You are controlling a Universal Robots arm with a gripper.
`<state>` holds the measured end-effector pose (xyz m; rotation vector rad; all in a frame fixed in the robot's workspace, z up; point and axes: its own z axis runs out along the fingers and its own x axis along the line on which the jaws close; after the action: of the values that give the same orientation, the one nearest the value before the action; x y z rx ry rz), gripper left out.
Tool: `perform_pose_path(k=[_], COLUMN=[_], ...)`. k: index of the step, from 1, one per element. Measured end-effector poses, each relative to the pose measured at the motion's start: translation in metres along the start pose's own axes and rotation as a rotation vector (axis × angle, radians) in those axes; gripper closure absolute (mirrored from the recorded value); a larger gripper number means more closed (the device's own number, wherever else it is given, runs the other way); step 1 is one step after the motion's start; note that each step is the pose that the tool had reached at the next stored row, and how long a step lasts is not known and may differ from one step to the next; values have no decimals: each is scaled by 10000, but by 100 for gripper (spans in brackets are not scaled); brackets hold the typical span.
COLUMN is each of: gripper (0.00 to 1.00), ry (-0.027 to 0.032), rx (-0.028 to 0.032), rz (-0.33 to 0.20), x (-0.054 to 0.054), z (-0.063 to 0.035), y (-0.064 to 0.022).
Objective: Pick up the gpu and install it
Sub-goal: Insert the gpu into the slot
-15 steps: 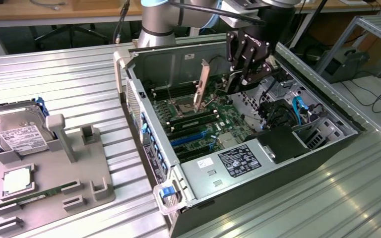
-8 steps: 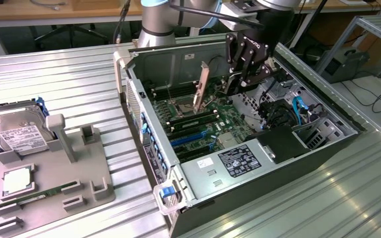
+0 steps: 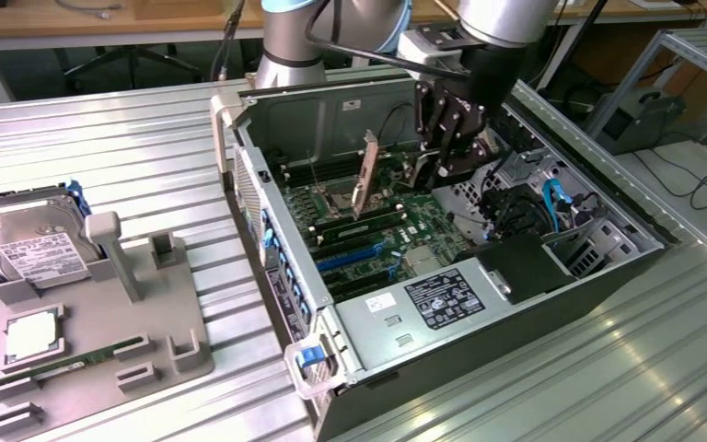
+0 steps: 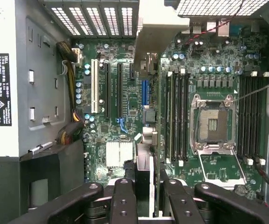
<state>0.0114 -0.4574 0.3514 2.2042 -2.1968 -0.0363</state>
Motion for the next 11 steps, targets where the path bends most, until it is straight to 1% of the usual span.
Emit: perform_pose_path(k=[1, 2, 3, 11], gripper=[73, 73, 73, 73], ry=[-6, -1, 2, 2], rx=[0, 1, 1, 1], rz=[175, -181, -270, -273], x=[-1, -1, -1, -1], z=[84, 157, 200, 256], y=[57, 155, 193, 205])
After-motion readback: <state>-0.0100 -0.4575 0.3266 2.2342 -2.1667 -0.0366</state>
